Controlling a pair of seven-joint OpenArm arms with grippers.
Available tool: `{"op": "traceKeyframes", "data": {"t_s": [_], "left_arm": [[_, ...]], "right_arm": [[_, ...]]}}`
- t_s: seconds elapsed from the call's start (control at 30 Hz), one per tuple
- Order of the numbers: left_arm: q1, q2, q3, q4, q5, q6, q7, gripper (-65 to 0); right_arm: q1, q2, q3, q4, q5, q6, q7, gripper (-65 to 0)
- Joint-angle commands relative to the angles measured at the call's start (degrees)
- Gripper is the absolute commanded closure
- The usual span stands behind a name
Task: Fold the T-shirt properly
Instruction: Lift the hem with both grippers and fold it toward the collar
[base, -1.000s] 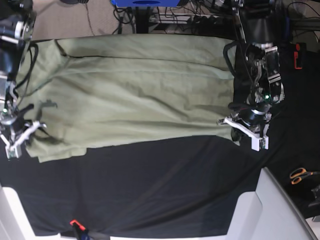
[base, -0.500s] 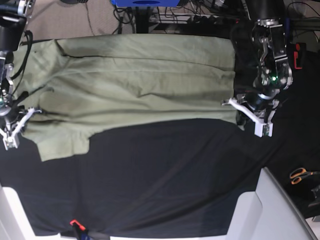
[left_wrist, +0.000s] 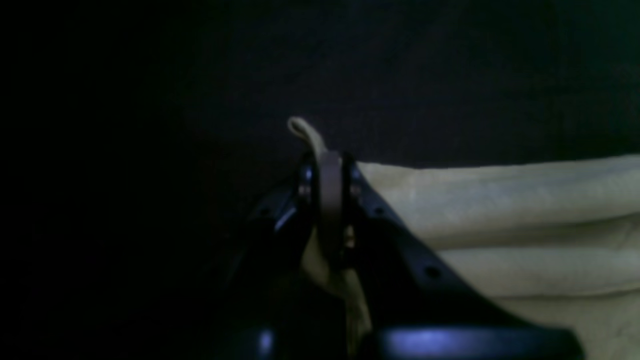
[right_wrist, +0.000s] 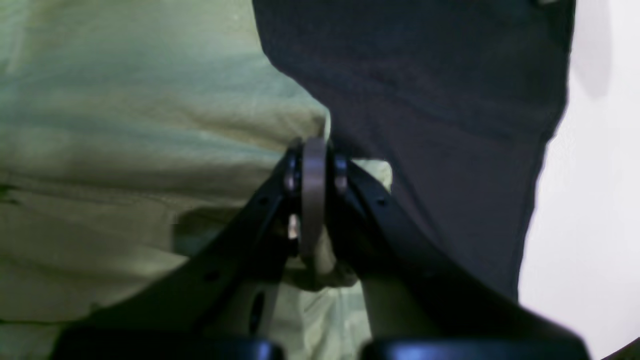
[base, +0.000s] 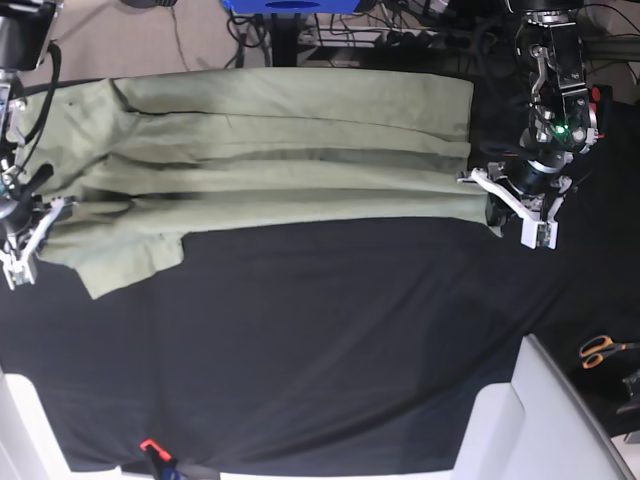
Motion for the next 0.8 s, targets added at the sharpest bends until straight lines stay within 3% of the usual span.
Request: {"op": "traceKeyframes", "data": {"t_s": [0.0, 0.27, 0.57, 0.77], "left_arm": [[-0.6, -0.5, 0.0, 1.2, -0.4, 0.1, -1.4, 0.0], [-2.9, 0.7, 0.1, 2.7, -0.3, 0.1, -1.4, 0.0], [-3.5, 2.3, 0.2, 6.2, 0.1, 0.1, -1.4, 0.0], [-5.4, 2.3, -0.2, 6.6, 0.1, 0.1, -1.4, 0.0]], "right_arm": [[0.7, 1.1, 0.5, 1.9, 0.1, -0.5, 0.5, 0.0], [0.2, 0.2, 5.1, 6.9, 0.1, -0.5, -0.5, 0.0], [-1.6, 0.1, 4.8, 7.6, 0.1, -0.4, -2.8, 0.0], [2.5, -0.1, 4.7, 6.7, 0.2, -0.4, -2.6, 0.0]]}}
